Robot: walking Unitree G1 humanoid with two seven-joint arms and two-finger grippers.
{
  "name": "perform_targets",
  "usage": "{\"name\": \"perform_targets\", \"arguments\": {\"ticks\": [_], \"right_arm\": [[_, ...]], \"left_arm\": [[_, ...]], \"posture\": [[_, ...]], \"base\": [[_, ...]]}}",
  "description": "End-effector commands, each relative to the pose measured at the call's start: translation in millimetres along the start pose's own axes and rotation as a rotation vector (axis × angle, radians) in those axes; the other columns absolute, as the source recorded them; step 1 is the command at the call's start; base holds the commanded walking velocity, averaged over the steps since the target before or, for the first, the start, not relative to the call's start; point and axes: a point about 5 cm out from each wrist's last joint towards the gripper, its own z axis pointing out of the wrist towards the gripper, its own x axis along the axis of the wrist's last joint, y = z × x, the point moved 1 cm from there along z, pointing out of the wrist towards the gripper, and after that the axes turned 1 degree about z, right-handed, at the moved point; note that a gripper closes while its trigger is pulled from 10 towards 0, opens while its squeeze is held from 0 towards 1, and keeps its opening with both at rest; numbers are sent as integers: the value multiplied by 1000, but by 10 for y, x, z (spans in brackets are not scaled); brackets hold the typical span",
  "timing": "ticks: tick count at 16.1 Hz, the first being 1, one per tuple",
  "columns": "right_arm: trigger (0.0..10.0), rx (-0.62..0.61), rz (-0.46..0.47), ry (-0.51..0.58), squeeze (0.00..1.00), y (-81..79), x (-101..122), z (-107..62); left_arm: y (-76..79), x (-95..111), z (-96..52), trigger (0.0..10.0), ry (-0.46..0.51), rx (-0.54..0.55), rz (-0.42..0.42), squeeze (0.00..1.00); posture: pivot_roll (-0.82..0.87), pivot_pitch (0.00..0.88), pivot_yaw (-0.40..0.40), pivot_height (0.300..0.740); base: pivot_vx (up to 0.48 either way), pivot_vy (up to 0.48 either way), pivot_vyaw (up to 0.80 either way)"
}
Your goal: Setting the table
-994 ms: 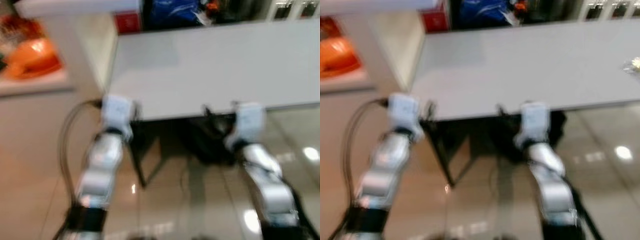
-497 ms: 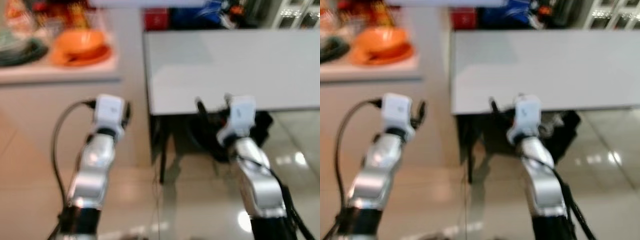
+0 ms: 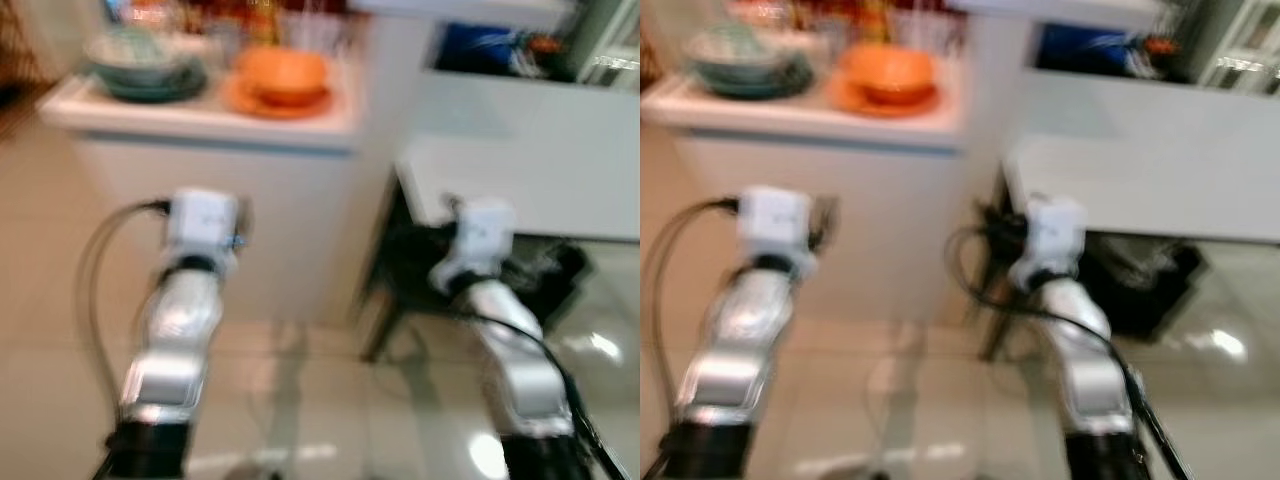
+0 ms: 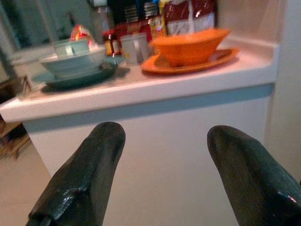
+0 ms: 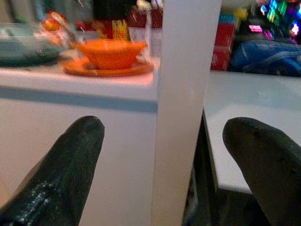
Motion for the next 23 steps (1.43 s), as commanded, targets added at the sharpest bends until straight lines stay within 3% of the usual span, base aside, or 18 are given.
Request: {"name": "perform_targets", "arguments": {"ticks": [1, 6, 7, 11, 14, 17, 23], "right_arm": [[10000, -4, 19, 50, 0, -25, 78, 14], [10000, -34, 65, 69, 0, -40, 102, 79], [10000, -31, 60, 93, 0, -64, 186, 110], [10000, -28, 43, 141, 0, -64, 424, 126], [10000, -51, 43, 140, 0, 22, 434, 154], [10000, -58, 65, 125, 0, 77, 448, 172], [10000, -21, 43, 111, 0, 43, 465, 175]], "left_arm": [[-6, 55, 12, 10000, 15, -23, 12, 0], [-5, 284, 92, 10000, 87, -62, -19, 0], [-3, 356, 131, 10000, 103, -76, -69, 0], [36, 396, 164, 10000, 113, -88, -93, 0], [83, 407, 131, 10000, 115, -111, -97, 0], [38, 387, 81, 10000, 111, -119, -82, 0], [42, 386, 89, 10000, 116, -109, -80, 0]], "posture": [[109, 0, -46, 740], [143, 0, -25, 740], [116, 0, -12, 740], [89, 0, -24, 740], [113, 0, -33, 740], [122, 0, -41, 740], [99, 0, -43, 740]], "base": [[0, 480, 0], [0, 288, 0], [240, 0, 0], [279, 0, 0], [303, 0, 0], [304, 0, -158], [306, 0, -267]]}}
